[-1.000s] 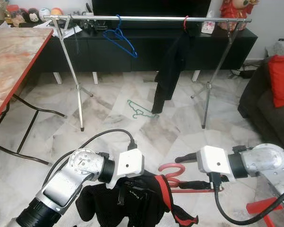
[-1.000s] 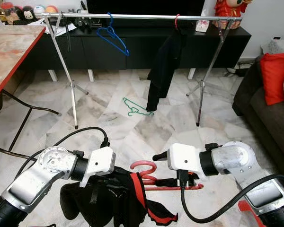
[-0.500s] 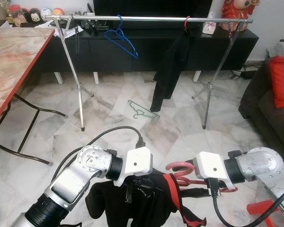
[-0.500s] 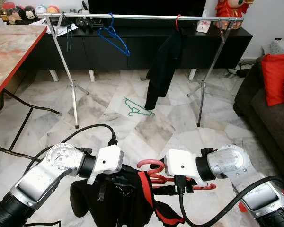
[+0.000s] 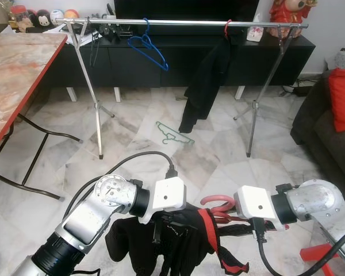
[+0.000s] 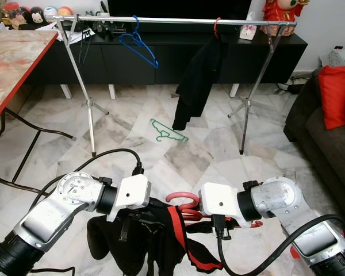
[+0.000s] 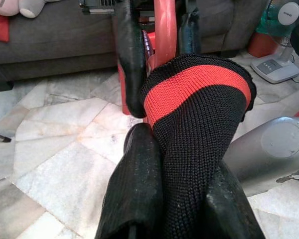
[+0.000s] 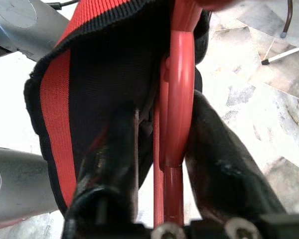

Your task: Hang hanger

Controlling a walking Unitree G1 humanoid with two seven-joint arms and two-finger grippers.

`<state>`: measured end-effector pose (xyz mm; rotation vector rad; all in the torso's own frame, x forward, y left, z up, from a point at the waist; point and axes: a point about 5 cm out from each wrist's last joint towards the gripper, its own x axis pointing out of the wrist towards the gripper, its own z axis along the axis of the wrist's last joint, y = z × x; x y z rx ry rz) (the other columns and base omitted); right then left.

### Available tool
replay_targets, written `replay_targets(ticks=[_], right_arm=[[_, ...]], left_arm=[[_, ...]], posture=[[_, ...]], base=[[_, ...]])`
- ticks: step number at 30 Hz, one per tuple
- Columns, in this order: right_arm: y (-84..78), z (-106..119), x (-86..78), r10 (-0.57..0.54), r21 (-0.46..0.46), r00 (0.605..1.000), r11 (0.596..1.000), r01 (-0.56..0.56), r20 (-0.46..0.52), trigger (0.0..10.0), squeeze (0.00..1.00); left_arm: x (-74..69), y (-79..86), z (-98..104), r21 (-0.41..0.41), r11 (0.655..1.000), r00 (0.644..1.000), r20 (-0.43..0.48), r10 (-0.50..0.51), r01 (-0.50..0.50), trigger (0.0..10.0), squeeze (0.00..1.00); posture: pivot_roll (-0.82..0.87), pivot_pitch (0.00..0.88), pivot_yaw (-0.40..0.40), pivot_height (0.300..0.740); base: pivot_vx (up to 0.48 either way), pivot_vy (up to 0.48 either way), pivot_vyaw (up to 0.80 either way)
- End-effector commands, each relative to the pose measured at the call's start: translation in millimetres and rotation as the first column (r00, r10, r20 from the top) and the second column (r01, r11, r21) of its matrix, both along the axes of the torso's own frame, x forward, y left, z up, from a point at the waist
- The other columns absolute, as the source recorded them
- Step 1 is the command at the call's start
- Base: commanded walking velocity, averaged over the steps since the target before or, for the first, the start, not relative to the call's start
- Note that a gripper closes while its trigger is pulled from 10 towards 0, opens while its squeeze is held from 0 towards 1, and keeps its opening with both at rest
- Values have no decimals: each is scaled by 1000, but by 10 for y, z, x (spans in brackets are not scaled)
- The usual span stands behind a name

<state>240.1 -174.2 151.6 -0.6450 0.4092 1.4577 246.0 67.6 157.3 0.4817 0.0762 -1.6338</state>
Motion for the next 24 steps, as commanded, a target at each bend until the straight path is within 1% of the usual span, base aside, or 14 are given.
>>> replay_targets(ticks=[1, 16, 24], right_arm=[[22, 20, -12, 27, -23, 1000, 999, -27, 10, 0, 0], [47, -1, -8, 37, -45, 999, 998, -36, 22, 0, 0], [78, 4, -15, 36, -28, 999, 999, -36, 27, 0, 0]], left_arm=[[15, -48, 115, -37, 999, 999, 48, -22, 24, 10000, 0], [41, -48, 140, -39, 999, 998, 57, -15, 17, 10000, 0], [75, -56, 168, -50, 999, 997, 73, -2, 5, 10000, 0]], posture=[[-123, 73, -65, 740], [-124, 76, -64, 740], [-125, 82, -62, 740]], base=[[0, 0, 0], [0, 0, 0], [0, 0, 0]])
